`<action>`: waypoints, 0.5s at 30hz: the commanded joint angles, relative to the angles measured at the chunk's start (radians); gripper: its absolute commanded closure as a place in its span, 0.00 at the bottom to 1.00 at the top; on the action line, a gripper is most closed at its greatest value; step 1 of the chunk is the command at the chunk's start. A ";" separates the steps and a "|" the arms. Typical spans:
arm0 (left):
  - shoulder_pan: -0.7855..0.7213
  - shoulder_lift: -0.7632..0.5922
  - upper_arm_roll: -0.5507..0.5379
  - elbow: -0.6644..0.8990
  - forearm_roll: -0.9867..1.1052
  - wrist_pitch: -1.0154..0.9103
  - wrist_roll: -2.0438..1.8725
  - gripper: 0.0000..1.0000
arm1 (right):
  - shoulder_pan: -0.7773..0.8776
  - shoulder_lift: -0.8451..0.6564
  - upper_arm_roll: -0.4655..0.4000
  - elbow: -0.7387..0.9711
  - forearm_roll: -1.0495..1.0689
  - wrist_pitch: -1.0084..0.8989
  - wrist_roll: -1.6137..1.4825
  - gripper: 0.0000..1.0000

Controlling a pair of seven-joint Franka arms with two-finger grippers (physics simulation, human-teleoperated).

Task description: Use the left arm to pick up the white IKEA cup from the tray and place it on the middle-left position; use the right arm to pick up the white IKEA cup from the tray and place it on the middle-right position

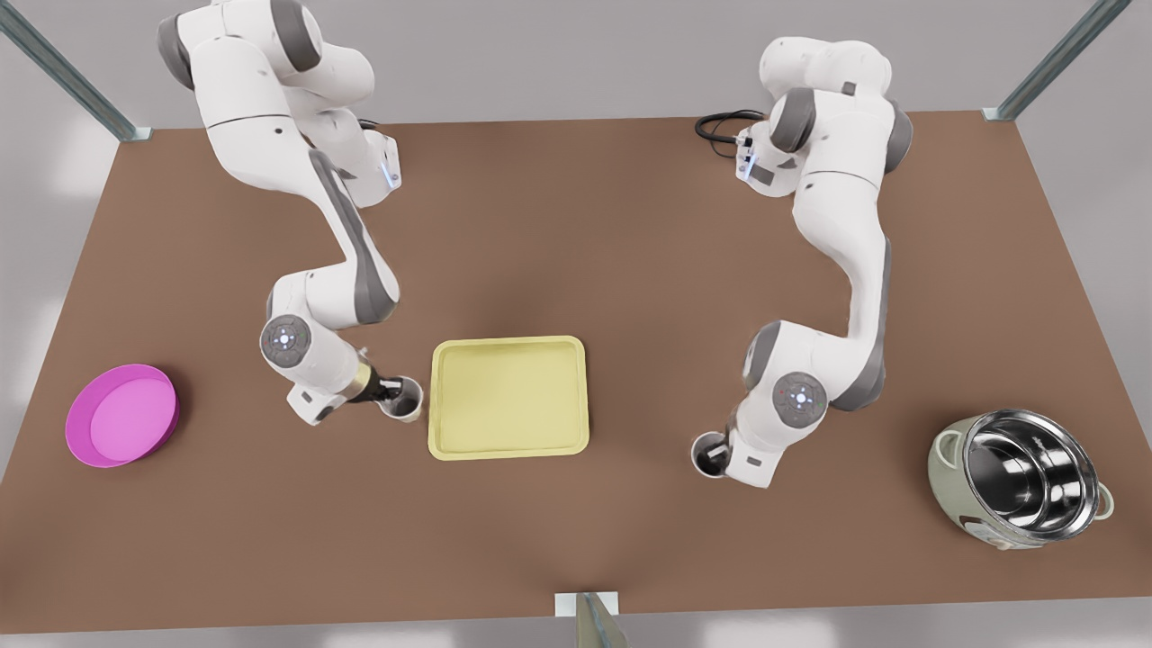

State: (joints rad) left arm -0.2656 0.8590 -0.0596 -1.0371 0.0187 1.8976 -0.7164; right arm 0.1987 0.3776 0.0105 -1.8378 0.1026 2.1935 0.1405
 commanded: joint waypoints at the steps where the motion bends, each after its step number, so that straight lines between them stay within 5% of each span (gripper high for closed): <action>1: 0.037 0.006 0.000 -0.007 0.000 -0.023 0.617 0.82 | -0.025 -0.009 0.000 -0.027 -0.001 0.008 -0.226 0.80; 8: 0.080 0.041 -0.003 -0.055 -0.014 0.153 0.664 0.81 | -0.051 0.006 0.002 -0.169 0.083 0.209 -0.306 0.76; 12: 0.083 0.083 -0.003 -0.055 -0.017 0.198 0.664 0.80 | -0.051 0.014 0.002 -0.169 0.083 0.215 -0.306 0.55; 14: 0.085 0.083 -0.003 -0.054 -0.017 0.199 0.663 0.79 | -0.051 0.012 0.002 -0.169 0.083 0.213 -0.305 0.32; 15: 0.085 0.083 -0.003 -0.054 -0.017 0.199 0.663 0.64 | -0.051 0.009 0.002 -0.169 0.083 0.204 -0.303 0.16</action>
State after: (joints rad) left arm -0.1808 0.9424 -0.0628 -1.0914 0.0018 2.0556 -0.3443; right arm 0.1473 0.3867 0.0123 -2.0068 0.1809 2.3727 -0.0276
